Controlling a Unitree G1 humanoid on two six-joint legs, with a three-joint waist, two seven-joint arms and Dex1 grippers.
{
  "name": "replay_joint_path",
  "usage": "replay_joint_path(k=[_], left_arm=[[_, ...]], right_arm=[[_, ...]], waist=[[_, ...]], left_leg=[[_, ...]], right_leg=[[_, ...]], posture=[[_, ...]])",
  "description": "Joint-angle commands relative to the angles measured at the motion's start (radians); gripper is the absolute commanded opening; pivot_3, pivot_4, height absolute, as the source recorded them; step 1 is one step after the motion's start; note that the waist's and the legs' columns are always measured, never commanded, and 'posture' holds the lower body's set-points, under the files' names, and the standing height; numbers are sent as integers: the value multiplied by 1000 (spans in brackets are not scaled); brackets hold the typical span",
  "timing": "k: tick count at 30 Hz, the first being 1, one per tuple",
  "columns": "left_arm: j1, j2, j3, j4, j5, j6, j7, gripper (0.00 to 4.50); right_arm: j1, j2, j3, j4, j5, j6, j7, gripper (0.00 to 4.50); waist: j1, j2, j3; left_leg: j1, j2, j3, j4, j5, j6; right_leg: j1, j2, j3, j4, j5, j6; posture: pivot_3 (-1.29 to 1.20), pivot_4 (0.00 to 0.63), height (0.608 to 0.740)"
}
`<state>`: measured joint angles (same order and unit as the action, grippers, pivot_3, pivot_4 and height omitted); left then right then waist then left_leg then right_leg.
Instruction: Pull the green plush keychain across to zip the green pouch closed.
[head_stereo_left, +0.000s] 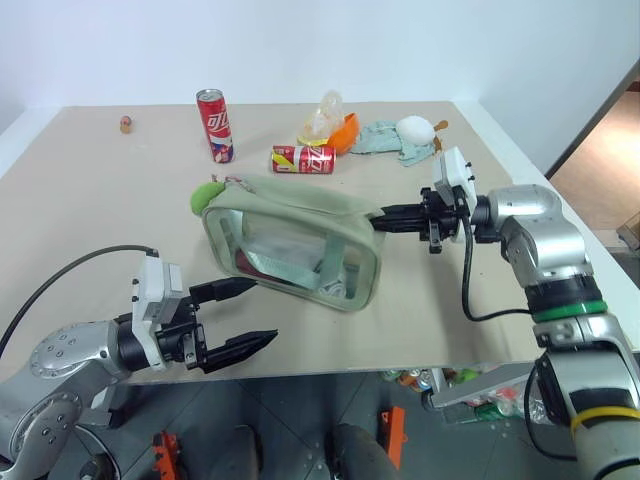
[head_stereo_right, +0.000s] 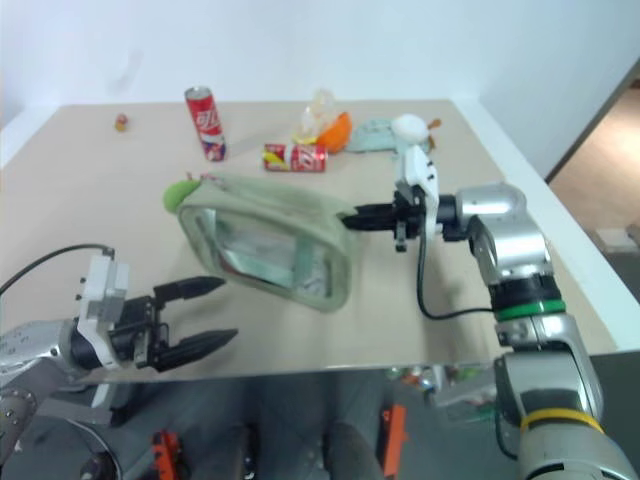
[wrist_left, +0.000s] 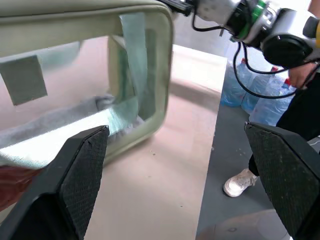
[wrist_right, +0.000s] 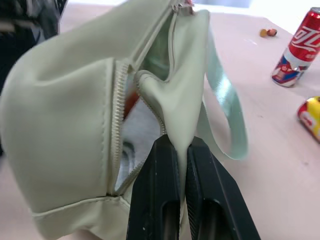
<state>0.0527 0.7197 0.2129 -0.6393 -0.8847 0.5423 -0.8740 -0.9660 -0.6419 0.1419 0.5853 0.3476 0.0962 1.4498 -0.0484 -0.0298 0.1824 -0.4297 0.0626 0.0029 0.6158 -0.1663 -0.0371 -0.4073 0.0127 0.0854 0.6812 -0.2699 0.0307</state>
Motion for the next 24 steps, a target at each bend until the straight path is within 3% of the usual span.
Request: replay_joint_path(k=[1, 7, 10, 14, 17, 24], left_arm=[[3, -3, 12, -32, -5, -18, 4, 4500], [-8, 14, 15, -23, -11, -7, -9, 4500], [-45, 23, 3, 8, -6, -2, -26, 4500], [-68, 33, -10, 26, -3, 2, -51, 4500], [-103, 30, -14, 51, -7, 8, -52, 4500], [-141, 26, -30, 78, 4, 8, -64, 4500]], right_arm=[[-40, 12, -52, 47, 10, -8, 13, 994], [23, -15, -221, -223, 166, 255, -152, 3098], [158, -35, -346, -532, 296, 425, -312, 4143], [324, -41, -432, -817, 398, 565, -480, 4143], [497, -4, -427, -1020, 402, 597, -608, 4143], [638, 63, -323, -1096, 320, 535, -714, 4143]], waist=[[0, 0, 0], [1, 2, 1], [8, 2, 1], [10, 2, 1], [6, 2, 1], [-2, 2, 1]], left_leg=[[0, 0, 0, 0, 0, 0], [-2, 0, -1, 0, -1, -1], [-2, -1, -3, 0, -2, -2], [-3, -1, -4, 1, -2, -3], [-2, -1, -3, 1, -2, -3], [0, 0, -1, 2, -2, -3]], right_leg=[[0, 0, 0, 0, 0, -1], [-1, 0, -1, 1, 0, -2], [0, 0, -2, 1, -2, -1], [0, -1, -3, 1, -4, 2], [0, 0, -2, 1, -4, 2], [0, 0, 1, 1, -2, 1]], posture=[[0, 150, 740], [0, 150, 740], [0, 150, 740], [0, 150, 740], [0, 150, 740], [0, 150, 740]])
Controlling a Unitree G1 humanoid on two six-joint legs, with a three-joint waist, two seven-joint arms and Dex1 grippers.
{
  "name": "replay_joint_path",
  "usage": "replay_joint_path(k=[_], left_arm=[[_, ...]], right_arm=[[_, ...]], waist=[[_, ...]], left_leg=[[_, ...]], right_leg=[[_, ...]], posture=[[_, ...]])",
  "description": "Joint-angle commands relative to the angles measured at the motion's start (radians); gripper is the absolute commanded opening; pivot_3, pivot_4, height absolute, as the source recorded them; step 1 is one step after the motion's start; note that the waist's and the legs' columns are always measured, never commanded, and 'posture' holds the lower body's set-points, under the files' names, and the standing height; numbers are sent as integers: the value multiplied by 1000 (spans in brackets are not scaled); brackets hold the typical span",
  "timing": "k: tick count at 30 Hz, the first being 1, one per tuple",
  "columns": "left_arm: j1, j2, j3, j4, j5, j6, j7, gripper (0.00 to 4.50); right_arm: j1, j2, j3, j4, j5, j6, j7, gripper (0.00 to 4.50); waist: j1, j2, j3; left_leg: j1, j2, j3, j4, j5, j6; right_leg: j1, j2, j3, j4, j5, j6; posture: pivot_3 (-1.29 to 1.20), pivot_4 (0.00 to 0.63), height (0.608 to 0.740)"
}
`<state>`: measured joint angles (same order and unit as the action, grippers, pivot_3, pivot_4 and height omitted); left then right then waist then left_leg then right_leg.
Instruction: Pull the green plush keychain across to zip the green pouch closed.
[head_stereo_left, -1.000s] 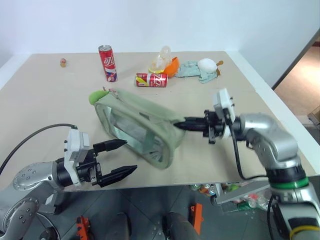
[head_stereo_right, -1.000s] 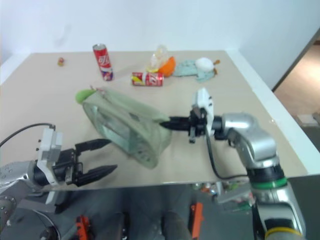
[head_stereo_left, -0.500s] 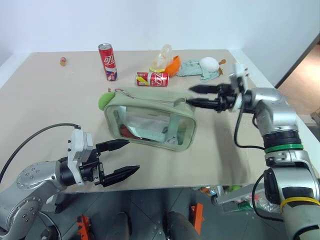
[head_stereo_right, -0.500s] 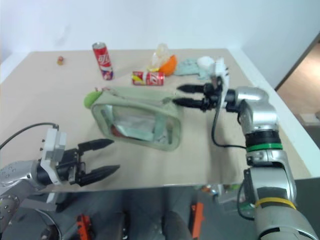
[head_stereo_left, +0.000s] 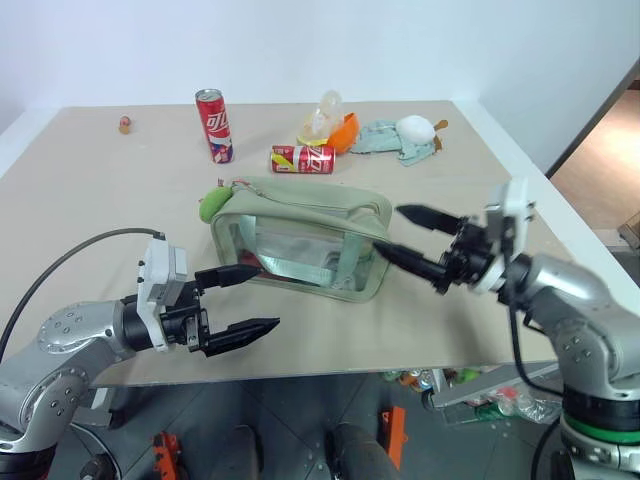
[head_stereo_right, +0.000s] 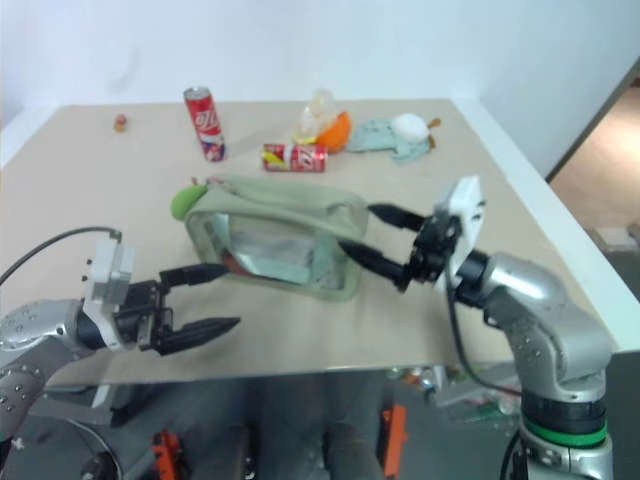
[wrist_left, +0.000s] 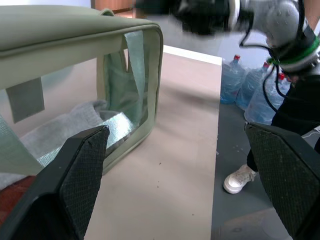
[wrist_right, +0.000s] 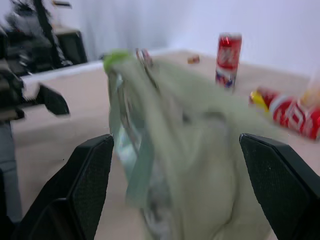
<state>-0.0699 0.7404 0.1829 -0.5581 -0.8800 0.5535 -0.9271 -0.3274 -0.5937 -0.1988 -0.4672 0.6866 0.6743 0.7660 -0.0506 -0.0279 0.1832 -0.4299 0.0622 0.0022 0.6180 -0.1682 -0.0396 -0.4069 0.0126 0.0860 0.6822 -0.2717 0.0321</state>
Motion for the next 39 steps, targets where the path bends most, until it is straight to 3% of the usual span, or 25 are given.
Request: replay_joint_path(k=[1, 2, 5, 13, 15, 20, 28, 35, 39], left_arm=[[-22, 5, -1, 0, 1, -4, -11, 4500], [-25, 4, -1, 2, 3, -5, -10, 4500], [-29, -1, 4, 4, 8, -9, 1, 4500], [-29, -1, 19, -1, 15, -8, 30, 4500], [-29, 0, 19, -4, 13, -6, 36, 4500], [-28, -1, 50, 4, -13, 5, 68, 4500], [-45, 24, 152, 14, -126, 72, 115, 4500], [-45, 81, 257, -6, -229, 135, 162, 4500], [-43, 107, 364, -3, -411, 192, 257, 4500]], right_arm=[[3, 21, 29, -34, -29, -54, -33, 4143], [7, 23, 40, -22, -40, -65, -30, 4143], [8, 36, 63, 22, -77, -121, -20, 3417], [29, 10, 99, 45, -104, -173, 38, 483], [34, 3, 108, 52, -121, -199, 56, 31], [-8, -10, 136, 108, -150, -327, 171, 31], [-231, -38, 177, 398, -177, -484, 442, 31], [-274, -33, 187, 524, -208, -544, 499, 31], [-247, -38, 183, 531, -218, -564, 507, 31]], waist=[[2, 0, 0], [2, 0, 0], [3, 0, 0], [3, 0, 0], [3, 0, 0], [2, 0, 0], [3, -1, 0], [3, -1, 0], [3, -1, 0]], left_leg=[[0, 0, 0, 0, 0, 0], [0, 0, 0, 1, 0, 0], [0, 0, 0, 1, 0, 0], [-1, 0, -1, -1, 0, 0], [-1, 0, -1, -1, 0, 0], [0, 0, -1, -1, 0, 0], [0, 0, 0, 0, 0, 0], [-1, 0, -2, -1, -1, 0], [-1, 0, -2, -1, -1, 0]], right_leg=[[0, 0, 0, 0, 0, -1], [0, 0, 0, 0, 0, -1], [0, 0, 0, 0, 0, -1], [0, 0, -1, 0, -1, 2], [0, 0, -1, 0, -1, 2], [0, 0, -1, 0, 0, 2], [0, 0, -1, 0, 1, 1], [0, 0, -2, 0, -1, 1], [0, 0, -2, 0, -1, 1]], posture=[[0, 150, 740], [0, 150, 740], [0, 150, 740], [0, 150, 740], [0, 150, 740], [0, 150, 740], [0, 150, 740], [0, 150, 740], [0, 150, 740]])
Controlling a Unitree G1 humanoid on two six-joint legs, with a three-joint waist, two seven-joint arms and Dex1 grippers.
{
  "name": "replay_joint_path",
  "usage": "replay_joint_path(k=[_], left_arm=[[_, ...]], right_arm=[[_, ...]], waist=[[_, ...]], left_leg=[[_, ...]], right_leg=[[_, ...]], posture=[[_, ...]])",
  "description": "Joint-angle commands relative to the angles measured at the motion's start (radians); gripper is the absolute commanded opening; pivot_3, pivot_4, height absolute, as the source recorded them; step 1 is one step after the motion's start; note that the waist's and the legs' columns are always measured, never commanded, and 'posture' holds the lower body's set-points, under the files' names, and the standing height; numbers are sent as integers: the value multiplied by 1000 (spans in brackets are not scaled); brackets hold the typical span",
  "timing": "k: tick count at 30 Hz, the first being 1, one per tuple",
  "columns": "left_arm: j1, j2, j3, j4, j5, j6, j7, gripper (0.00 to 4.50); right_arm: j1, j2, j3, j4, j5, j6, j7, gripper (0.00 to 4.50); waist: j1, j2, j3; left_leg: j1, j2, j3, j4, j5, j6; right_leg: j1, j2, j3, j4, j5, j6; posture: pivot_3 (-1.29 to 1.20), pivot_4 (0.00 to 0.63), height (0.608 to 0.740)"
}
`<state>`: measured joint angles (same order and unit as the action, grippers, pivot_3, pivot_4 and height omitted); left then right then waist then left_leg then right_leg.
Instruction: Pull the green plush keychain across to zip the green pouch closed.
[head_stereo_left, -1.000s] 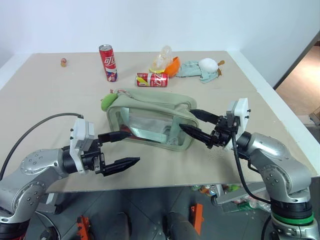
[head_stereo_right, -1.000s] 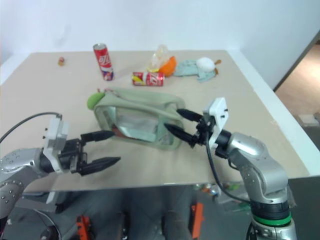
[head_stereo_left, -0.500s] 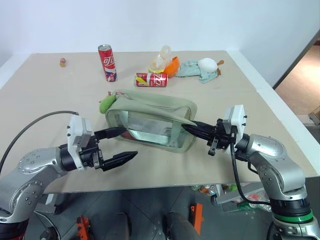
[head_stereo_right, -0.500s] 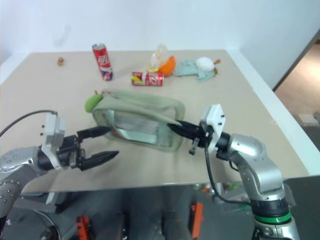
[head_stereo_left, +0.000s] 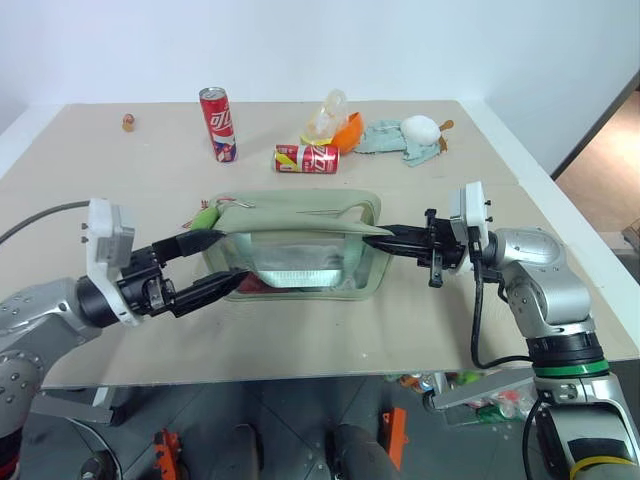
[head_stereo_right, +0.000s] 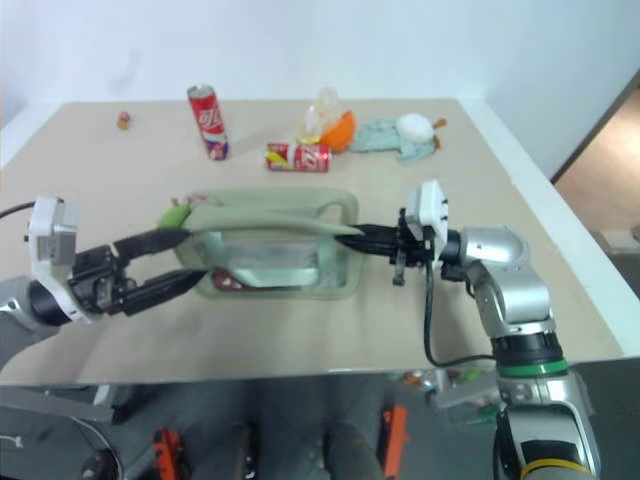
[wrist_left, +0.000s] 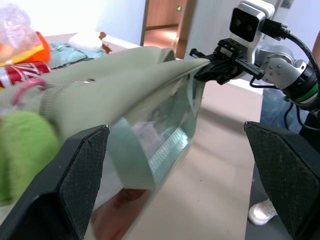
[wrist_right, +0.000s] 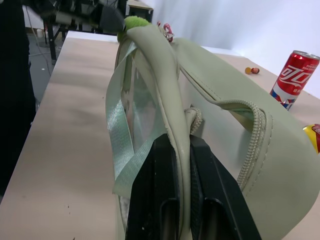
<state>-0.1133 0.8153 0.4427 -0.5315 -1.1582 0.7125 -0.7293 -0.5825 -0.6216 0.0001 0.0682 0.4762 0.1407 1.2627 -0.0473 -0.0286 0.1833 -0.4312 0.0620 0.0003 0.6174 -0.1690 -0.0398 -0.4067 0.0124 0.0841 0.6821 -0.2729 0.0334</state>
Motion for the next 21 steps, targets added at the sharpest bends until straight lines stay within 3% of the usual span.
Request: replay_joint_path(k=[1, 4, 8, 15, 21], left_arm=[[14, 36, 135, -29, -164, 42, 80, 4500], [72, 38, 204, -8, -104, 16, 105, 4500], [93, 12, 141, 37, 72, -67, 85, 4500], [34, -57, 11, 107, 229, -156, 57, 4500], [-25, -98, 5, 165, 227, -155, 47, 4500]], right_arm=[[12, -11, -18, -4, -9, -32, 10, 31], [-6, -18, -16, -55, 13, 112, -66, 31], [-39, 5, -48, -154, 138, 276, -124, 31], [-7, -4, -36, -214, 113, 278, -136, 31], [24, -18, -44, -253, 113, 275, -140, 31]], waist=[[0, 0, 0], [-1, 0, 0], [0, 0, 0], [2, 0, 0], [2, 0, 0]], left_leg=[[0, 0, 0, 0, 0, 0], [1, 0, 1, 0, 0, 0], [2, 0, 1, 0, 1, -1], [0, 0, 1, 0, 1, -1], [-1, 0, 0, 0, 1, -1]], right_leg=[[0, 0, 0, 0, 0, 0], [0, 0, 0, 0, 0, 0], [0, 0, 0, 1, 1, -1], [0, -1, 1, 0, 2, 0], [-1, 0, 0, 0, 1, 0]], posture=[[0, 150, 740], [0, 150, 740], [0, 150, 740], [0, 150, 740], [0, 150, 740]])
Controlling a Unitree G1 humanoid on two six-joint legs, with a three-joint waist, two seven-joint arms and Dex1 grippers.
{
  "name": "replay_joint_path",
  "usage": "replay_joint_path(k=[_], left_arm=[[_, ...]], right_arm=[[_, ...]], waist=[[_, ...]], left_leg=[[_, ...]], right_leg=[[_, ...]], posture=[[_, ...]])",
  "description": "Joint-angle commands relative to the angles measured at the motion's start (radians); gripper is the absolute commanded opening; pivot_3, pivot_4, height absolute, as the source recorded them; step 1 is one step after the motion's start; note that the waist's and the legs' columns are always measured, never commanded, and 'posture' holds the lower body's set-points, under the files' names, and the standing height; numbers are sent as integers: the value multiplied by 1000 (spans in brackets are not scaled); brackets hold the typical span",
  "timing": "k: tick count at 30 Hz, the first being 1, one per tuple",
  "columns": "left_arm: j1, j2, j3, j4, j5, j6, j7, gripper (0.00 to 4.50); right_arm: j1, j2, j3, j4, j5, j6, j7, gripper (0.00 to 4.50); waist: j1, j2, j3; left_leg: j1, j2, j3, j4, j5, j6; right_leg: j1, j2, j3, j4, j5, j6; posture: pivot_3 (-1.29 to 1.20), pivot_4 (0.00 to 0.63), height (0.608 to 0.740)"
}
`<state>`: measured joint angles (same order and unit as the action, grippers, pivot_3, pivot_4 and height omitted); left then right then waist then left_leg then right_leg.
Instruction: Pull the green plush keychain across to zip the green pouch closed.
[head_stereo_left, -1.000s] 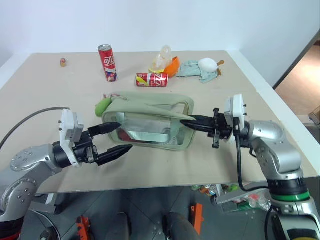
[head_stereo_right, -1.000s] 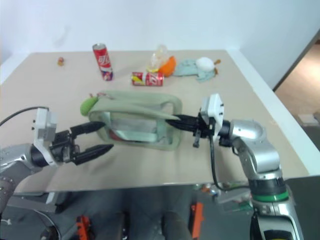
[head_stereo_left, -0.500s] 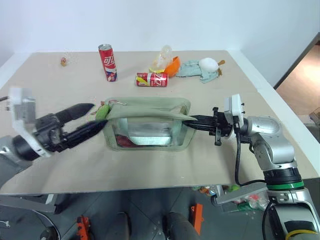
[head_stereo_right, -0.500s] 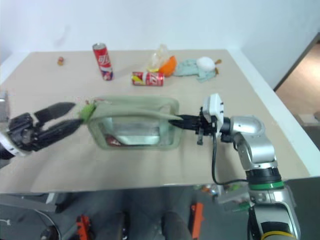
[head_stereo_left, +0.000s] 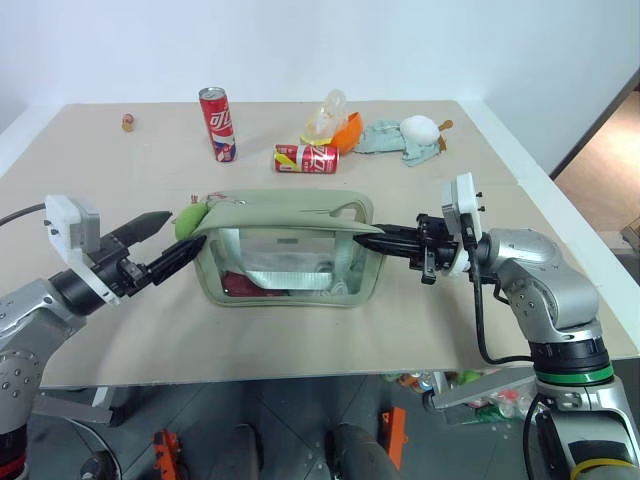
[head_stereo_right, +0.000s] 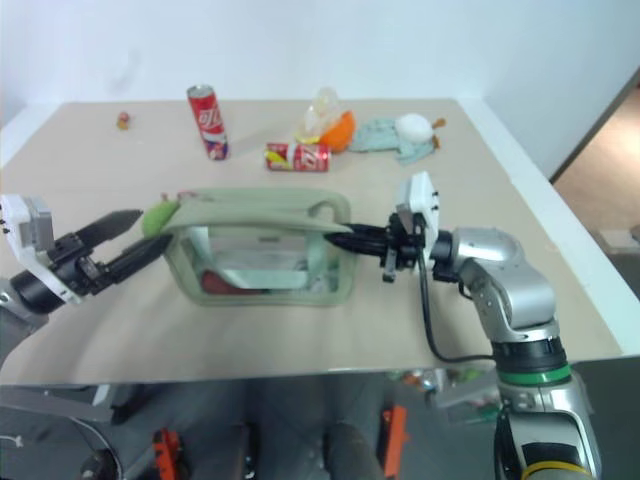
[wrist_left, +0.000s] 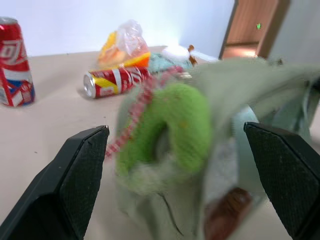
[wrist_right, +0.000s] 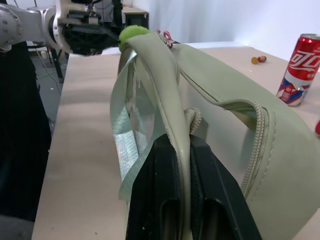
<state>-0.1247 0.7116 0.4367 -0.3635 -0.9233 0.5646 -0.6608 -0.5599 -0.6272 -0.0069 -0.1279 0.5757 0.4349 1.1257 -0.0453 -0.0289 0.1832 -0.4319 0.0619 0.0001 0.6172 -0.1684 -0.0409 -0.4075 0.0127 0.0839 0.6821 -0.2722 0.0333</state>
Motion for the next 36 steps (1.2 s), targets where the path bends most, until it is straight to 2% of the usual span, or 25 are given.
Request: replay_joint_path(k=[1, 5, 6, 7, 13, 18, 22, 27, 30, 36], left_arm=[[-17, 4, 8, 0, -10, -4, -27, 4500], [-34, -6, 2, 8, -36, 15, -36, 4500], [-36, -6, 2, 8, -43, 23, -37, 3964], [-33, -4, 4, 8, -51, 32, -37, 3764], [-17, -14, 43, 29, -170, 121, -19, 1678], [1, -6, 1, 48, -110, 120, -44, 39], [-42, -6, 2, 40, -85, 96, -45, 39], [-210, 44, -4, 16, -117, 120, -43, 39], [-351, 50, -100, 0, -115, 138, -76, 39], [-462, 9, -367, 74, 90, 51, -244, 39]], right_arm=[[6, -14, -35, -59, 12, -22, -2, 31], [20, -21, -30, -61, -2, -38, 5, 31], [22, -22, -30, -60, -4, -42, 6, 0], [25, -25, -30, -59, -7, -47, 7, 0], [37, -32, -29, -52, -18, -70, 14, 0], [33, -35, -29, -41, -26, -82, 16, 0], [37, -37, -26, -39, -33, -89, 18, 0], [44, -42, -26, -41, -35, -90, 18, 0], [50, -54, -23, -29, -45, -98, 30, 0], [42, -49, -15, -12, -57, -112, 31, 0]], waist=[[0, 0, 0], [0, 0, 0], [0, 0, 0], [0, 0, 0], [-1, 0, 0], [0, 0, 0], [0, 0, 0], [1, -1, 0], [3, -1, 0], [-1, -1, 0]], left_leg=[[0, 0, 0, 0, 0, 0], [0, 0, 0, 0, 0, 0], [0, 0, 0, 1, 0, 0], [0, 0, 0, 1, 0, 0], [0, 0, 0, 1, 0, 0], [0, 0, 0, 1, 0, 0], [0, 0, 0, 1, 0, 0], [0, 0, -1, 2, 0, 0], [0, -1, -1, 2, 0, 0], [1, -2, 0, 1, 0, 0]], right_leg=[[0, 0, 0, 0, 0, 0], [0, 0, 0, 0, 0, 1], [0, 0, 0, 0, 0, 1], [1, 0, 0, 0, 0, 1], [1, 0, 0, 0, 1, 1], [1, 0, 0, 0, 1, 1], [1, 0, 0, 0, 1, 1], [1, 0, -1, 0, 1, 1], [2, 0, -1, 0, 1, 2], [2, -1, 1, 0, 1, 2]], posture=[[0, 150, 740], [0, 150, 740], [0, 150, 740], [0, 150, 740], [0, 150, 740], [0, 150, 740], [0, 150, 740], [0, 150, 740], [0, 150, 740], [0, 150, 740]])
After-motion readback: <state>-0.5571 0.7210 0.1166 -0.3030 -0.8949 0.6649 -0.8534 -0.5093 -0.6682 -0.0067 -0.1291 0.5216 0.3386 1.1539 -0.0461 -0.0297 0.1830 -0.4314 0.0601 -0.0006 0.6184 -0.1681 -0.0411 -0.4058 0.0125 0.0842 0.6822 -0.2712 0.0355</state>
